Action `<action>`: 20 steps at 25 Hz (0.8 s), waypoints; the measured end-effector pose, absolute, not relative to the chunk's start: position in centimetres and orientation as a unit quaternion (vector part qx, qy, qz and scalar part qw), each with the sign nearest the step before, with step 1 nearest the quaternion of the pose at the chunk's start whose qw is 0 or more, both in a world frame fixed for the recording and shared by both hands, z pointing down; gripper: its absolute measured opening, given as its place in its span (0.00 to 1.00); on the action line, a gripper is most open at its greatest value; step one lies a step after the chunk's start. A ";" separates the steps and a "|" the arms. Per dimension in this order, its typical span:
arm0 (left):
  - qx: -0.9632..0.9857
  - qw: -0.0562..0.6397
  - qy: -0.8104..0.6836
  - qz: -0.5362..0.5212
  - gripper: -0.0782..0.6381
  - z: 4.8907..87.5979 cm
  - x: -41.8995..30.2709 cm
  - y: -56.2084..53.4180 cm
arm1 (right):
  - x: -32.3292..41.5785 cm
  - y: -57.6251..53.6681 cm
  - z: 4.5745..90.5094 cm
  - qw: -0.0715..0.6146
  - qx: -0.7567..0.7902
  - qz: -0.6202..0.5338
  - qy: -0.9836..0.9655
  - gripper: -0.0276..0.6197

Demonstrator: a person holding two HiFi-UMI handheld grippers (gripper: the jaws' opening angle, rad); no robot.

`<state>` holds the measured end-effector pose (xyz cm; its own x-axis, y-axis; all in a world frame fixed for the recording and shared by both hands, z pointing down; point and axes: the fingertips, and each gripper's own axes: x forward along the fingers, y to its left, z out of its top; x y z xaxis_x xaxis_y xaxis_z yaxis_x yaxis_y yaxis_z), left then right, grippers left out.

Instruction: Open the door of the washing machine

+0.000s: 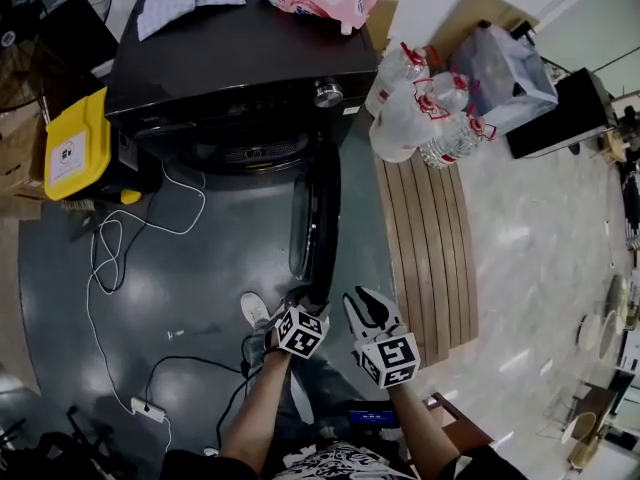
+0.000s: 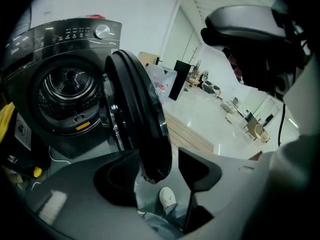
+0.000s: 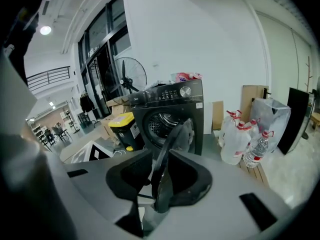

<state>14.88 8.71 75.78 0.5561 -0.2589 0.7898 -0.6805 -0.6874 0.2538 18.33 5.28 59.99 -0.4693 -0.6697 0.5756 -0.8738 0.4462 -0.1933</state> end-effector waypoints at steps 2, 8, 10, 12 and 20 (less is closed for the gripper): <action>0.839 0.290 -0.286 0.360 0.48 74.1 13.9 9.2 | 18.5 5.3 58.4 0.201 0.478 0.234 -0.822 0.19; 0.851 0.261 -0.398 0.223 0.33 60.3 8.0 5.9 | 18.4 3.3 50.1 0.140 0.514 0.196 -0.823 0.05; 0.844 0.221 -0.460 0.165 0.22 53.8 5.3 3.8 | 18.0 2.6 46.7 0.112 0.516 0.177 -0.831 0.05; 0.839 0.175 -0.501 0.120 0.11 47.7 3.5 2.4 | 17.7 2.1 43.5 0.091 0.518 0.155 -0.837 0.05; 0.820 0.087 -0.565 0.039 0.11 35.5 0.5 0.7 | 17.0 1.6 36.8 0.080 0.524 0.093 -0.843 0.05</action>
